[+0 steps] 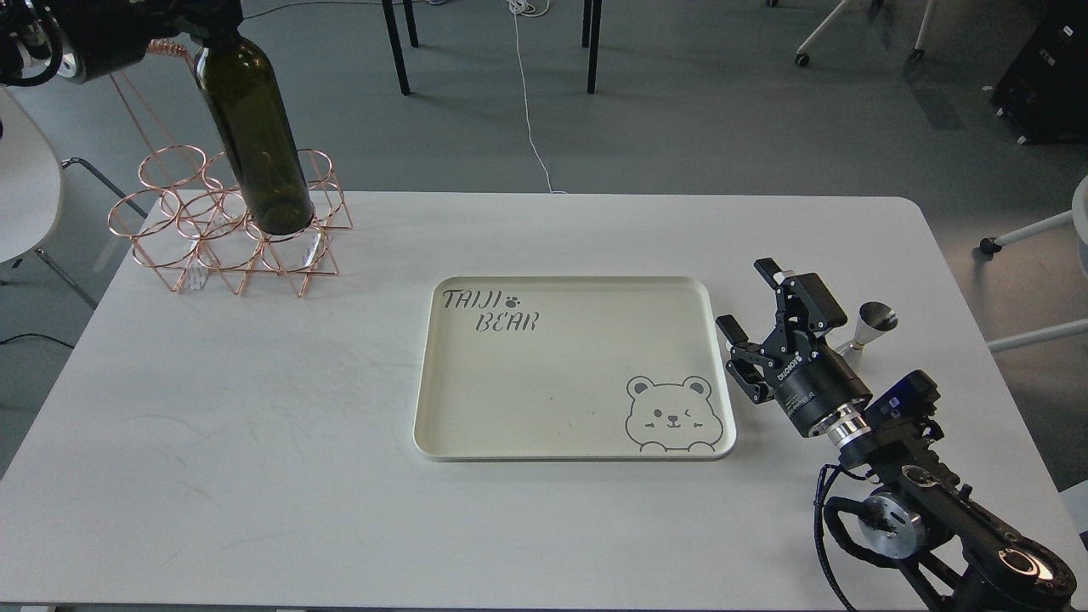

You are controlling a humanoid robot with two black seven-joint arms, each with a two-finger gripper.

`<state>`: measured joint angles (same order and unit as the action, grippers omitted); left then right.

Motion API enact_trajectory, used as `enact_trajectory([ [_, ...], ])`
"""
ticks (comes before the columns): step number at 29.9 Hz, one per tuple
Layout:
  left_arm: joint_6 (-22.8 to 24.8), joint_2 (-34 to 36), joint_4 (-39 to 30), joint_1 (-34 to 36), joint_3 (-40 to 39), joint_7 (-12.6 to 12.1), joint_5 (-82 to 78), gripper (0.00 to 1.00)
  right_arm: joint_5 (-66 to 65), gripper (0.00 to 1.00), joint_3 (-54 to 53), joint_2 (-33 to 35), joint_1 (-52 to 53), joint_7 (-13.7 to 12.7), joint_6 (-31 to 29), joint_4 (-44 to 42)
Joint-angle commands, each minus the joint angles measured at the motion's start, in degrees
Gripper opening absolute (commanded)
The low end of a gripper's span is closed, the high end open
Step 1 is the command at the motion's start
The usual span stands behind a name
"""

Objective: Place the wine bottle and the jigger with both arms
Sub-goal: 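Lower the bottle into a slot of the copper rack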

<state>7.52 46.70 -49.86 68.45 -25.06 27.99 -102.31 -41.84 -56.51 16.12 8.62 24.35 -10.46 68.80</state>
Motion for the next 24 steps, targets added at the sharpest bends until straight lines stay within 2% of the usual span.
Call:
enact_trajectory([
  [1, -0.4, -0.03, 0.11, -1.04, 0.01, 0.01, 0.0, 0.08, 0.0, 0.98, 0.0, -0.04, -0.18, 0.0, 0.0, 0.02],
  [12, -2.5, -0.29, 2.04, -2.97, -0.08, 0.01, 0.18, 0.08, 0.0, 0.98, -0.09, -0.83, -0.54, 0.26, 0.0, 0.02],
  [24, -3.12, -4.6, 6.27, -5.87, -0.08, 0.01, 0.53, 0.1, -0.09, 0.98, 0.0, -1.09, -0.54, 0.26, 0.0, 0.02],
])
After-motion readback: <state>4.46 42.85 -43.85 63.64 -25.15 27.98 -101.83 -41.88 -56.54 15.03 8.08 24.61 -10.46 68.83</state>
